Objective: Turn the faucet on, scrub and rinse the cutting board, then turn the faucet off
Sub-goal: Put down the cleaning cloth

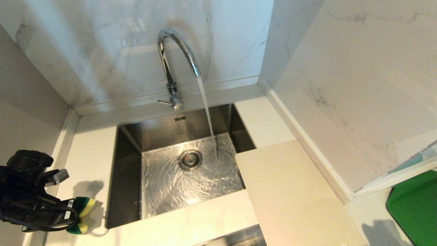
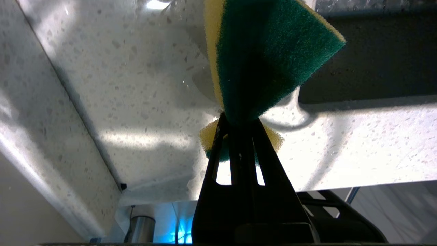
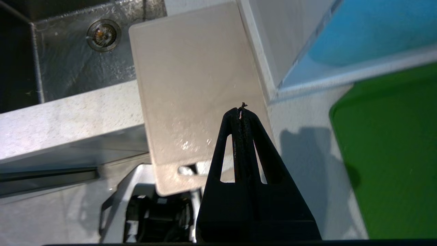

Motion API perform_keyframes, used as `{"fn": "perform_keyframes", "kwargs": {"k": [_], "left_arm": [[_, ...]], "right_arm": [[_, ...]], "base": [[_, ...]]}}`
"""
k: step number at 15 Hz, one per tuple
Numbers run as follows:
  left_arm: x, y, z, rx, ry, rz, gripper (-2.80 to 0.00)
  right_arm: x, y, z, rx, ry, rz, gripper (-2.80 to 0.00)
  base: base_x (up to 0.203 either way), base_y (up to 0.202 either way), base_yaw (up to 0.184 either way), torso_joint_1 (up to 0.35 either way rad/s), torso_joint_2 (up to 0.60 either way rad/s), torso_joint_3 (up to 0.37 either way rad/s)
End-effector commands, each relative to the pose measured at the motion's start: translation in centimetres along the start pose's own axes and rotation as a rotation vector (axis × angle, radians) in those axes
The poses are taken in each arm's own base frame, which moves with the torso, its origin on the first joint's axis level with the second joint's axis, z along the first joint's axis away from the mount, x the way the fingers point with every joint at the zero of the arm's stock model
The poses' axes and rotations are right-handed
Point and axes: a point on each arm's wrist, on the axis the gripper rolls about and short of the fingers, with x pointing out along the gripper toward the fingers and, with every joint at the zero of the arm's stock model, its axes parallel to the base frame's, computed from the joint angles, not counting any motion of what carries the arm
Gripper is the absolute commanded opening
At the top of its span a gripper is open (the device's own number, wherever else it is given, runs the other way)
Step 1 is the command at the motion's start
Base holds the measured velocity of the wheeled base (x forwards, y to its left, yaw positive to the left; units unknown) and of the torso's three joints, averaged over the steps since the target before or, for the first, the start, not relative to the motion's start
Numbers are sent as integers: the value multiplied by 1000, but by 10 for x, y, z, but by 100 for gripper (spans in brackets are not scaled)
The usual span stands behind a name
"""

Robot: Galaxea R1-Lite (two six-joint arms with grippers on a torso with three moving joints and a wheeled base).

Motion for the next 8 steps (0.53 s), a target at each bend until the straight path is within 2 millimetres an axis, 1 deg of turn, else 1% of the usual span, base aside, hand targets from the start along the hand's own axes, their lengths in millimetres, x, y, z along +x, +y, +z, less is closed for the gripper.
{"fn": "perform_keyframes", "kwargs": {"k": [1, 3, 4, 5, 6, 8], "left_arm": [[5, -1, 1, 2, 1, -2, -280], [4, -1, 0, 3, 3, -15, -280], [4, -1, 0, 3, 3, -23, -280], [4, -1, -1, 2, 6, -28, -280], [5, -1, -2, 1, 12, -27, -280], [3, -1, -4, 2, 8, -30, -280]], "right_arm": [[-26, 0, -12, 21, -47, -22, -280], [-34, 3, -21, 52, -36, -87, -280], [-41, 7, -28, 65, -42, -88, -280], [-43, 10, -41, 65, -36, -60, -280], [-43, 11, -58, 41, -27, -46, -280], [-26, 9, -93, -64, 0, -35, -280]], "base": [[0, 0, 0, 0, 0, 0], [0, 0, 0, 0, 0, 0], [0, 0, 0, 0, 0, 0], [0, 0, 0, 0, 0, 0], [0, 0, 0, 0, 0, 0], [0, 0, 0, 0, 0, 0]]}}
